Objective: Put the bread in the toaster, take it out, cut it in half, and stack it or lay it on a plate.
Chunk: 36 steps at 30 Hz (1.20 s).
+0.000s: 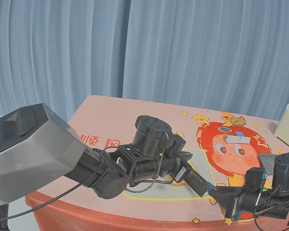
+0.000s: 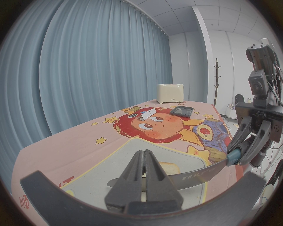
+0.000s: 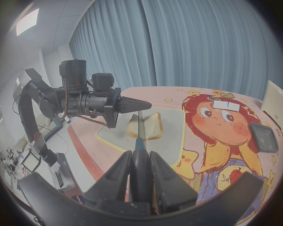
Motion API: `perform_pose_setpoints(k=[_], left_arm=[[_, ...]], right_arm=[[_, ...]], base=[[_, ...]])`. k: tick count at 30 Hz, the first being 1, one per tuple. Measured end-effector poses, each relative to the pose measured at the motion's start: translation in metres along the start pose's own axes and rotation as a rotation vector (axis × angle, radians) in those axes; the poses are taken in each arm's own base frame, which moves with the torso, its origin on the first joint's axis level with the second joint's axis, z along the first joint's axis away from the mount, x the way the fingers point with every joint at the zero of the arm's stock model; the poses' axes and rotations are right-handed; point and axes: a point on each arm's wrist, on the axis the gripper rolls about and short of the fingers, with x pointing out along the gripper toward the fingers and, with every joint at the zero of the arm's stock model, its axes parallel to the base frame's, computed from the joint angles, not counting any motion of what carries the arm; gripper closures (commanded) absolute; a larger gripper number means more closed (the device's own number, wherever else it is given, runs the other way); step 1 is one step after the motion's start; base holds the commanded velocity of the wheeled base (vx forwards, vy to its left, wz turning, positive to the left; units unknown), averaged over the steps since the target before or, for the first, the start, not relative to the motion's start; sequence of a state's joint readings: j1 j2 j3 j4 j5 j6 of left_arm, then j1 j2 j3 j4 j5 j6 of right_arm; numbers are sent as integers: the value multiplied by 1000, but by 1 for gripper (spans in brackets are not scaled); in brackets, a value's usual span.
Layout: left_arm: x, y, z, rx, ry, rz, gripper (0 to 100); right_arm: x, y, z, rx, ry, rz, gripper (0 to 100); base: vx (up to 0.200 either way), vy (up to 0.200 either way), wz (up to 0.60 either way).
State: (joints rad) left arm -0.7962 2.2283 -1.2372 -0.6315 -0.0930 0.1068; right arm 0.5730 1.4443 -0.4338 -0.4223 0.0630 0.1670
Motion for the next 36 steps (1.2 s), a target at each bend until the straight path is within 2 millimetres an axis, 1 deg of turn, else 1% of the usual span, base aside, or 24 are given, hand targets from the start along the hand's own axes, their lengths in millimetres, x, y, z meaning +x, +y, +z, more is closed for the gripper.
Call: perform_pose_setpoints(k=[9,15,20,32,36], left_arm=[[2,0,5,-4,-7,1,100],[3,1,10,-4,-22,6,100],[4,2,7,-4,-17,15,100],[3,2,-2,-5,5,19,100],[3,1,-1,-3,7,16,100]], right_arm=[[0,0,-2,0,5,-1,100],[0,1,6,8,-25,5,100],[0,1,6,12,-25,6,100],[1,0,-1,13,5,2,100],[1,0,-2,13,10,1,100]], base=[[0,0,0],[0,0,0],[0,0,0],[0,0,0],[0,0,0]])
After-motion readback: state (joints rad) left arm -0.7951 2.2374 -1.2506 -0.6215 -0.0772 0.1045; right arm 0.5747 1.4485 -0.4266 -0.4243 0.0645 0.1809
